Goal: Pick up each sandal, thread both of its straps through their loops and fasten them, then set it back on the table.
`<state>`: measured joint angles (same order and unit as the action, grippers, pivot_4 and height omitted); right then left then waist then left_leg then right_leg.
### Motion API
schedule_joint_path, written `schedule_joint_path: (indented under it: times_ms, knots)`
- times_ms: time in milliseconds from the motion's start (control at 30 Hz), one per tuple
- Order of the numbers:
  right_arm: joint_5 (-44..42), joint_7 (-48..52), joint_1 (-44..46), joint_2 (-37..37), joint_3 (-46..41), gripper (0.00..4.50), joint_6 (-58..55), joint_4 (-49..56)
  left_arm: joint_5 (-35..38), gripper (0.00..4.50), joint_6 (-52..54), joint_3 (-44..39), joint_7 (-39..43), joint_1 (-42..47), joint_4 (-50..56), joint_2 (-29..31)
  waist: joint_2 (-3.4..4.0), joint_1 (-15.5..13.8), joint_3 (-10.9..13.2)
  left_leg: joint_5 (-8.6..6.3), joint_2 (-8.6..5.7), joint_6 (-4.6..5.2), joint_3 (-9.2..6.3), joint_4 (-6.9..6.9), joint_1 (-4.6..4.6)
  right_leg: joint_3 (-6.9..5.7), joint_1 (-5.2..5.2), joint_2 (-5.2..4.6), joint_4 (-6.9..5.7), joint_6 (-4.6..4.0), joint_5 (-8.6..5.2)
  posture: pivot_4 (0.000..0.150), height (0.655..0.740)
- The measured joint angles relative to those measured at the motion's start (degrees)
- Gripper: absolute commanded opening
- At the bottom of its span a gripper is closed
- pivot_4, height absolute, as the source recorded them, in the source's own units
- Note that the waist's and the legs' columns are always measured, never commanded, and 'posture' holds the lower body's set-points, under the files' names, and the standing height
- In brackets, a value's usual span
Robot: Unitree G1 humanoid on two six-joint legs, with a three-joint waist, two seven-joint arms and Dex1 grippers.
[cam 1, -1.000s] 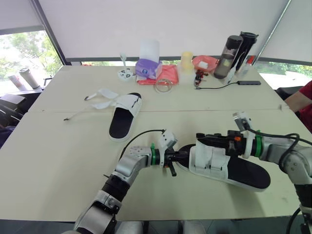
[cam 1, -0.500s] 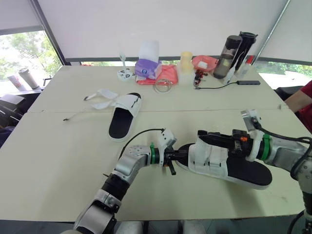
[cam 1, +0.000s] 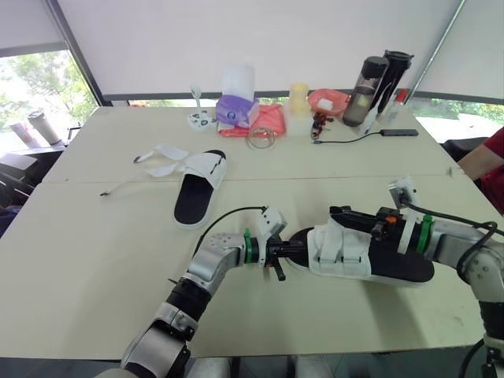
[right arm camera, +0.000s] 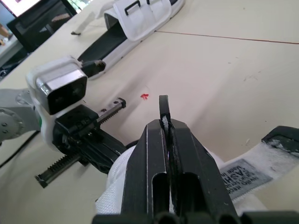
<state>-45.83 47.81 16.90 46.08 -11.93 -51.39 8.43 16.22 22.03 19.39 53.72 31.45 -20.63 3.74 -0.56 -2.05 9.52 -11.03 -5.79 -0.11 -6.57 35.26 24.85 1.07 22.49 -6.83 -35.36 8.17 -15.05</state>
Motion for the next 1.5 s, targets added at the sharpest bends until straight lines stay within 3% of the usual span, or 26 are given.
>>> schedule_joint_path:
  times_ms: [367,700,1100,1400,1433,1500]
  knots:
    - [3.34,2.22,2.8,-0.21,2.68,0.01,1.88,-1.64,0.0,0.0,0.0,-0.2,-0.56,-0.14,-0.05,-0.38,0.0,-0.05,0.0,0.01,-0.01,-0.01,0.0,0.01,0.0,0.0,0.0,0.0,-0.01,0.02,0.01,0.15,0.74]
    - [13.12,2.88,4.37,0.35,9.34,0.01,6.96,-4.84,0.0,0.0,0.02,-0.38,-1.14,-0.22,-0.36,-0.58,0.0,0.03,0.0,0.0,0.0,-0.04,0.0,0.01,-0.29,0.0,-0.23,0.01,-0.03,-0.01,-0.01,0.15,0.74]
    - [18.45,4.11,4.91,2.83,13.69,0.01,9.78,-4.88,0.0,0.0,0.03,-0.36,-1.44,-0.29,-0.48,-0.75,-0.02,-0.03,-0.01,-0.08,0.0,-0.17,-0.01,0.01,-0.44,0.0,-0.27,0.0,-0.01,-0.07,-0.04,0.15,0.74]
    - [21.13,4.75,4.17,4.56,13.45,4.19,10.59,-4.55,0.02,0.0,0.12,-0.41,-1.39,-0.54,-0.36,-1.14,-0.02,-0.19,-0.01,-0.08,-0.02,-0.17,-0.02,-0.02,-0.43,-0.01,-0.27,-0.01,0.05,-0.06,-0.05,0.15,0.74]
    - [21.61,4.49,3.93,4.62,13.22,4.44,10.88,-4.58,0.03,0.0,0.12,-0.46,-1.4,-0.64,-0.25,-1.17,-0.02,-0.19,-0.01,-0.08,-0.02,-0.17,-0.02,-0.03,-0.42,0.0,-0.27,-0.01,0.05,-0.05,-0.04,0.15,0.74]
    - [22.43,4.39,3.32,5.09,12.72,4.44,11.97,-4.13,0.15,0.0,0.2,-0.61,-1.45,-0.94,0.06,-1.25,-0.02,-0.21,-0.01,-0.08,-0.02,-0.17,-0.02,-0.04,-0.41,-0.01,-0.27,-0.01,0.05,-0.04,-0.04,0.15,0.74]
